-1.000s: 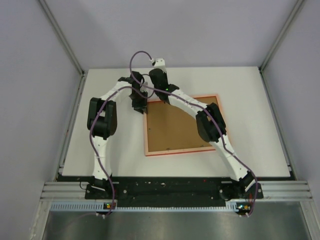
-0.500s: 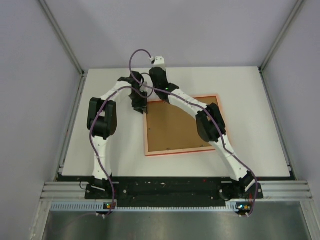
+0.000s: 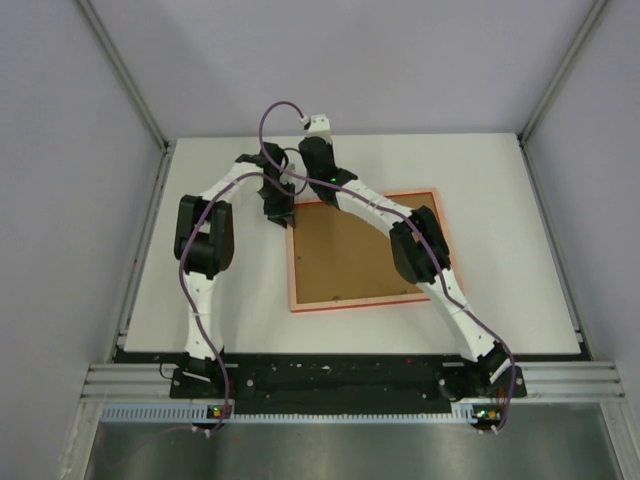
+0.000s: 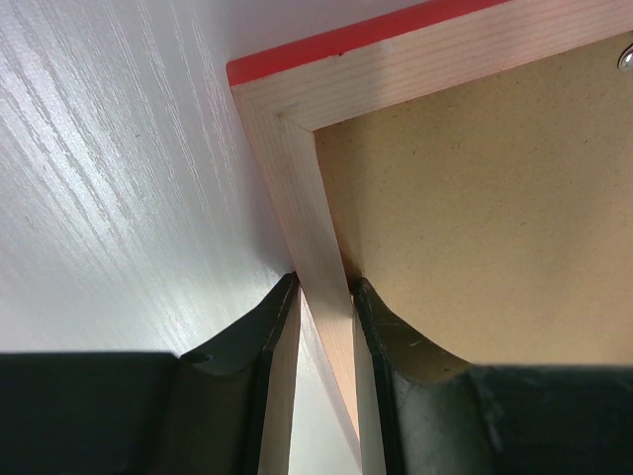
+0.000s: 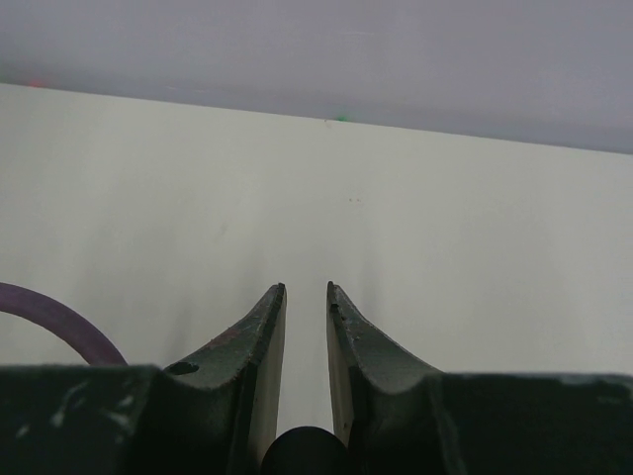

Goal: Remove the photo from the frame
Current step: Release the photo frame item from the photo frame.

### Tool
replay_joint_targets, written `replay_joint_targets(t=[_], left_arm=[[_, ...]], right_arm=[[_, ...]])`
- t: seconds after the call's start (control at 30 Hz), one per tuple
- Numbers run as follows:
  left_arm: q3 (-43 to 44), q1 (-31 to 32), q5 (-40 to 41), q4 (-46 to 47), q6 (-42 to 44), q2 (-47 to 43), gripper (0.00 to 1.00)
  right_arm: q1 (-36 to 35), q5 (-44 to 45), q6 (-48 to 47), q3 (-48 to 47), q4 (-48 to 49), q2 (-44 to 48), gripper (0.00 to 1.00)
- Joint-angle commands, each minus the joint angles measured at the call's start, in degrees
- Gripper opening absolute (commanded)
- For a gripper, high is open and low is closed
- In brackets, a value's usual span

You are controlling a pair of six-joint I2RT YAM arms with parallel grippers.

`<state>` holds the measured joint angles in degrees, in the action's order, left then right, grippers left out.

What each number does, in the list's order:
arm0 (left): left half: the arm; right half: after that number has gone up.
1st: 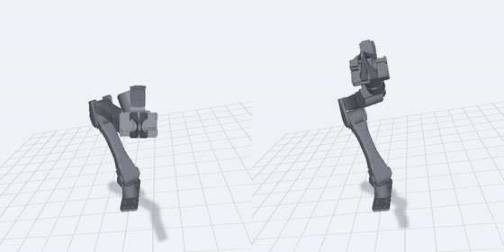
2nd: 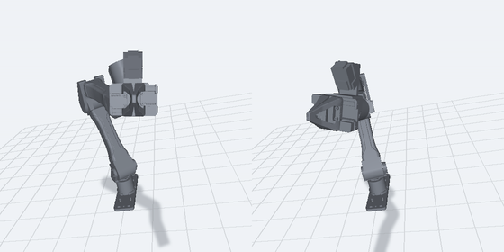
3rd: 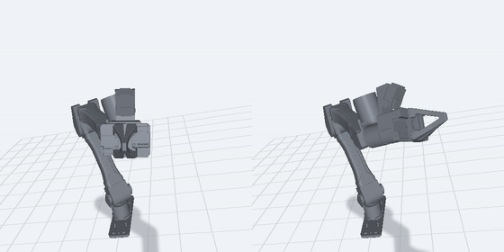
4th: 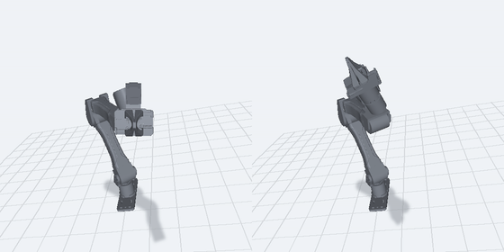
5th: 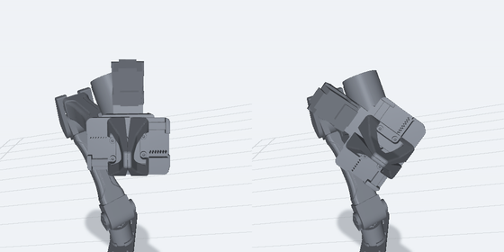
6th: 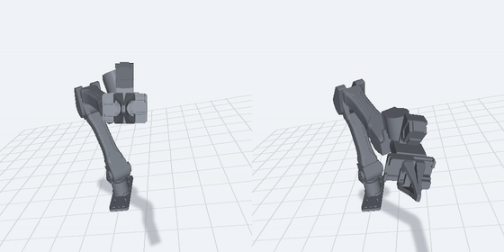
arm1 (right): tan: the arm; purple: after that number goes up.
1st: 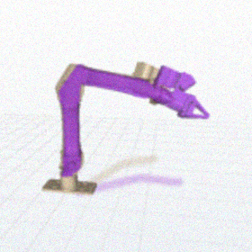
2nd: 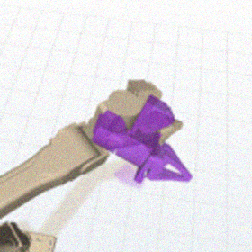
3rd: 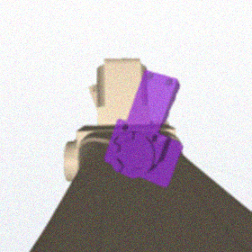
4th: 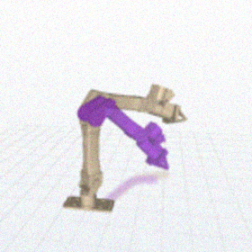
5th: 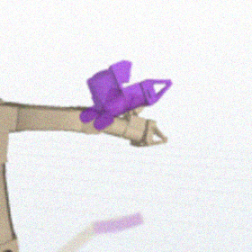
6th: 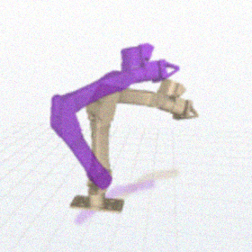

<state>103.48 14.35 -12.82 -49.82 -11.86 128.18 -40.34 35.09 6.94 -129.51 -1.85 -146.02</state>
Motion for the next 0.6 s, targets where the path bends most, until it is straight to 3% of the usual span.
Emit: replay_joint_targets(t=[0.0, 0.57], left_arm=[[-1.1, -0.8, 6.3, -0.3, 3.6, 4.5, 0.24], [-0.7, -0.8, 6.5, -0.4, 3.2, 4.8, 0.24]], right_arm=[[0.3, 3.3, -1.3, -1.5, 4.8, -0.5, 0.0], [0.7, 7.2, -1.4, 0.8, 3.3, -0.2, 0.0]])
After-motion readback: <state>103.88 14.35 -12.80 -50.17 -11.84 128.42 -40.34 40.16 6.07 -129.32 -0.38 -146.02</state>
